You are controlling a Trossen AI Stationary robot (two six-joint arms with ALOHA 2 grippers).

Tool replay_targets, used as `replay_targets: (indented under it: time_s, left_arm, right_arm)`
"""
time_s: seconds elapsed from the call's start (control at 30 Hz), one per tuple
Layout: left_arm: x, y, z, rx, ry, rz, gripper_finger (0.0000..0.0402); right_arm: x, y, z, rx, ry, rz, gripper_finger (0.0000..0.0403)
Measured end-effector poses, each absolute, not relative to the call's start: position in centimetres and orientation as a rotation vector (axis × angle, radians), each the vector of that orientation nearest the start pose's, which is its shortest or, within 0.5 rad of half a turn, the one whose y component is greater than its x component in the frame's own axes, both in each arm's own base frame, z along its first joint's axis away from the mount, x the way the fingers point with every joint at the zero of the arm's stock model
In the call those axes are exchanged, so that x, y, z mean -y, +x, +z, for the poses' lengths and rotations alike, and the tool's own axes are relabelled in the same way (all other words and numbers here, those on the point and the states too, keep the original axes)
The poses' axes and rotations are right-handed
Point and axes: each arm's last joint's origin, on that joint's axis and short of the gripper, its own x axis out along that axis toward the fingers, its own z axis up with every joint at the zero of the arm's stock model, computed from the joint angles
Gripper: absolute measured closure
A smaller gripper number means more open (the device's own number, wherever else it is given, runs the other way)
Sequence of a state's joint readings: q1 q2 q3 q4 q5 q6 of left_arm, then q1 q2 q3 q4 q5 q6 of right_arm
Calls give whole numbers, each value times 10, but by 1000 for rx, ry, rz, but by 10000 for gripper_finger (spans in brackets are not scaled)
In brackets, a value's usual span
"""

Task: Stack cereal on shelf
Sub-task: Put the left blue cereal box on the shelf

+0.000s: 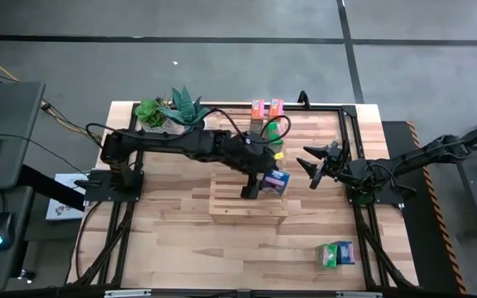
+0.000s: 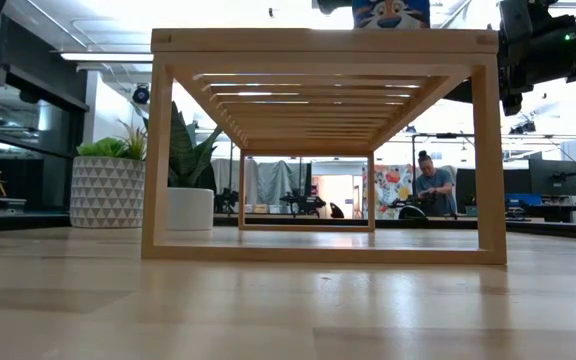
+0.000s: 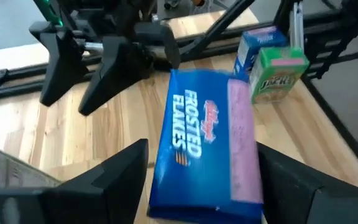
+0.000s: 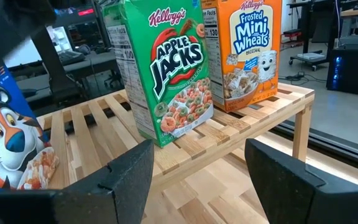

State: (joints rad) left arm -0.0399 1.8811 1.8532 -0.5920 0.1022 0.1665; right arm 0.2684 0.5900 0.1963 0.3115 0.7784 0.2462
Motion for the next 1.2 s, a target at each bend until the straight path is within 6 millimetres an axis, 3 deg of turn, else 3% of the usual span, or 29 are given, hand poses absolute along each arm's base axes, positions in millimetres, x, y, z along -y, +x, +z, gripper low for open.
replay_targets:
  time_s: [0.33,0.5,0.6,0.77,0.93,1.07,1.2]
  left_arm:
    - [19,410,400,-595,136,-185,149]
    - [16,384,432,-625,143,-130,150]
    - [15,369,432,-683,147,-94,162]
    - [12,344,418,-723,125,3,222]
    - [14,315,375,-639,104,24,320]
    - [18,288,340,-445,53,4,391]
    - [23,274,305,-267,-4,-38,390]
  right_arm:
    - [-17,138,205,-9,199,-516,157]
    - [-17,138,205,-10,188,-516,157]
    - [-17,138,206,-1,189,-510,158]
    - [-19,138,210,18,183,-436,166]
    - [-20,139,211,20,169,-391,206]
    - [-20,139,212,27,169,-374,275]
    - [-21,141,216,23,143,-346,379]
